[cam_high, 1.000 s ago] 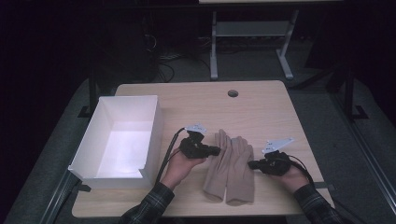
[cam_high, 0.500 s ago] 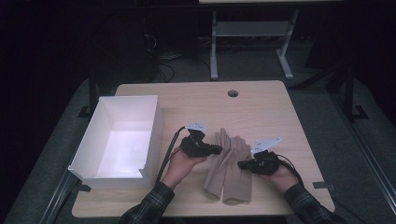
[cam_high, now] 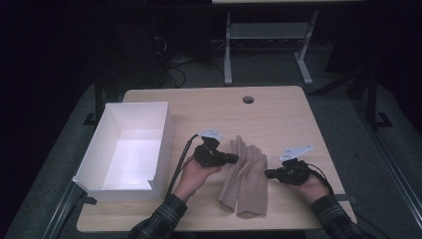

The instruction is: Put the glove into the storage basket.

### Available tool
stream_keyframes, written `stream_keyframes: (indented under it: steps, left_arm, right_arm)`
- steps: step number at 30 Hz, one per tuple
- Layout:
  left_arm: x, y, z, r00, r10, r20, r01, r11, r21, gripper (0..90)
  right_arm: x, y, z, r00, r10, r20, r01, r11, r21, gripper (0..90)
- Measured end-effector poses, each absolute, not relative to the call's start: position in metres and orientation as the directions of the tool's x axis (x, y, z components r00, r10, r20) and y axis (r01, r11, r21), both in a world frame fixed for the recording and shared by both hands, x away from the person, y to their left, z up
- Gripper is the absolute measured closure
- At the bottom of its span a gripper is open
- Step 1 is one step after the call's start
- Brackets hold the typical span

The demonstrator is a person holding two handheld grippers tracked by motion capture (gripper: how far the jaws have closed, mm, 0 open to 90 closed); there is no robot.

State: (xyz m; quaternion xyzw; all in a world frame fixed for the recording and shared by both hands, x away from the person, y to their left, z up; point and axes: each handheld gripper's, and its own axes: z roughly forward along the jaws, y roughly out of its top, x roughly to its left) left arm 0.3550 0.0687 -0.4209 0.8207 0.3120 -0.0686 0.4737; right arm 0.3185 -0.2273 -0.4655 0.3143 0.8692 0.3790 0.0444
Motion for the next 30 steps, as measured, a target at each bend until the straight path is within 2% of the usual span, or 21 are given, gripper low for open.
stream_keyframes:
  steps: [11,18,30]
  left_arm:
    - [0.353,0.046,-0.422,0.814,0.426,-0.394,0.558,-0.388,0.734,86.0]
    - [0.354,0.048,-0.424,0.811,0.437,-0.39,0.561,-0.386,0.733,86.0]
    - [0.352,0.023,-0.44,0.82,0.416,-0.393,0.557,-0.426,0.713,85.9]
  right_arm:
    - [0.319,-0.22,-0.468,-0.807,0.564,0.173,0.509,0.517,0.688,90.0]
    - [0.318,-0.193,-0.469,-0.833,0.528,0.167,0.478,0.534,0.698,90.0]
    - [0.316,-0.196,-0.467,-0.835,0.53,0.148,0.463,0.533,0.708,89.8]
